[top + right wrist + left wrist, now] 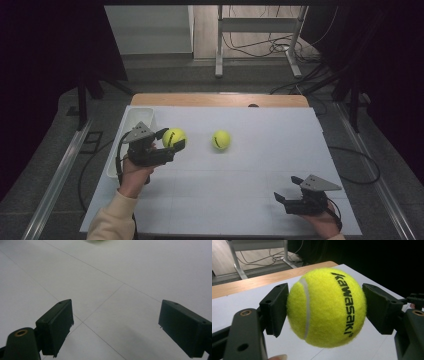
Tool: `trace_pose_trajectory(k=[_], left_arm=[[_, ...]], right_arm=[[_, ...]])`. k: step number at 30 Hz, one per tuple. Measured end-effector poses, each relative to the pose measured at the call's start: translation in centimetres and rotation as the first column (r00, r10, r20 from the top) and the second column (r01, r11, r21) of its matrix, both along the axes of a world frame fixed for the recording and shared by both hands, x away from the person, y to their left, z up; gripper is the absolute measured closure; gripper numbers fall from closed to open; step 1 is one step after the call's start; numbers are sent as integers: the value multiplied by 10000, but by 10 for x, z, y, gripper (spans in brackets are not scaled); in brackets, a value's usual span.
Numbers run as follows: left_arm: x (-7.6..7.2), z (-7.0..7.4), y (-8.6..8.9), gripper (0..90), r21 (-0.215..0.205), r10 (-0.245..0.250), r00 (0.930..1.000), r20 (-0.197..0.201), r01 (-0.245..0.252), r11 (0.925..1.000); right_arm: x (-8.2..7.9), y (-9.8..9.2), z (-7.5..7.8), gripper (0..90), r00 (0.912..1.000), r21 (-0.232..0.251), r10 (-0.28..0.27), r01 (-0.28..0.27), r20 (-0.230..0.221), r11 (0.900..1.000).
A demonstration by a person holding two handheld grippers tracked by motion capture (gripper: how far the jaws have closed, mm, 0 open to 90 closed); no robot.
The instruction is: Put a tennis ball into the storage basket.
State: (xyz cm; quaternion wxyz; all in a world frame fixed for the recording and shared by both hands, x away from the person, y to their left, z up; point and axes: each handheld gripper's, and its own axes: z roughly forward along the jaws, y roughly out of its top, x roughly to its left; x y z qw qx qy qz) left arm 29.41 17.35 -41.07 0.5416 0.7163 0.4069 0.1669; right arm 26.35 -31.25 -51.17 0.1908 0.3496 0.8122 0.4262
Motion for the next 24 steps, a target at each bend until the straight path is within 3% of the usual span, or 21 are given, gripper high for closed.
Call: trace_pose_trajectory(k=[10,24], left_arm=[[2,1,14,257,-164,392,9992,-12,-392,9991],[6,-3,32,257,-76,1080,9941,-55,-1080,9941]], right_arm=[[0,0,0,130,10000,9,1,-1,-3,10000],[0,0,0,130,10000,-48,-4,4,11,10000]])
